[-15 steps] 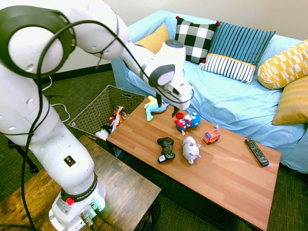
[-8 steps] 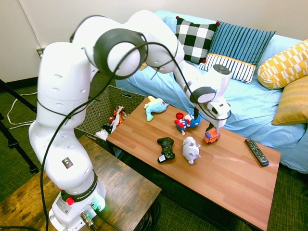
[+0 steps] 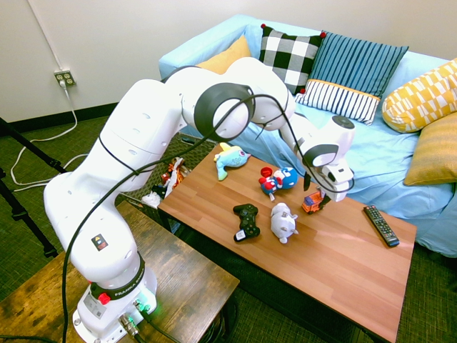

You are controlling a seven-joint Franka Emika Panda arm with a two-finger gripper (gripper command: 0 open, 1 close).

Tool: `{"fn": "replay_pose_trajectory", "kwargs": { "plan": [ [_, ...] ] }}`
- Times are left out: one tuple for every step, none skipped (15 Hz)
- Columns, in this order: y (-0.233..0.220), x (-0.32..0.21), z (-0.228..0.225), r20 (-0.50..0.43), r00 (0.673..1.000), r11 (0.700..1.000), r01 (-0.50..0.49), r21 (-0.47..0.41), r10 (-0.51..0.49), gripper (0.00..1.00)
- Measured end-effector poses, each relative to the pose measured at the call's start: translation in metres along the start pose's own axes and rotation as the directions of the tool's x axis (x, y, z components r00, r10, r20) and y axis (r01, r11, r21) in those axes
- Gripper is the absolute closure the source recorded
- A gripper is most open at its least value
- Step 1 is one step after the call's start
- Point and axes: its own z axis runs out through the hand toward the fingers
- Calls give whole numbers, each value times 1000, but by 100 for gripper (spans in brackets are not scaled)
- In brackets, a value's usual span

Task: Put the toy car in the basket

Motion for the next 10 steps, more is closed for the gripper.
{"fn": "replay_pose_trajectory", "kwargs": {
  "plan": [
    [-2,6,4,3,1000,1000,1,0,-1,100],
    [-4,9,8,4,1000,1000,1,0,-1,100],
    [-7,10,13,7,1000,1000,3,-2,-3,100],
    [-10,10,18,10,1000,1000,7,-3,-7,100],
    [-12,9,21,14,1000,1000,10,-5,-10,100],
    [-15,9,24,15,1000,1000,13,-6,-13,100],
    [-16,9,25,16,1000,1000,15,-7,-15,100],
    [-17,9,26,18,1000,1000,17,-8,-16,100],
    [-18,9,26,21,1000,1000,19,-10,-18,100],
    [-19,9,27,23,1000,1000,21,-13,-21,100]
  ]
}}
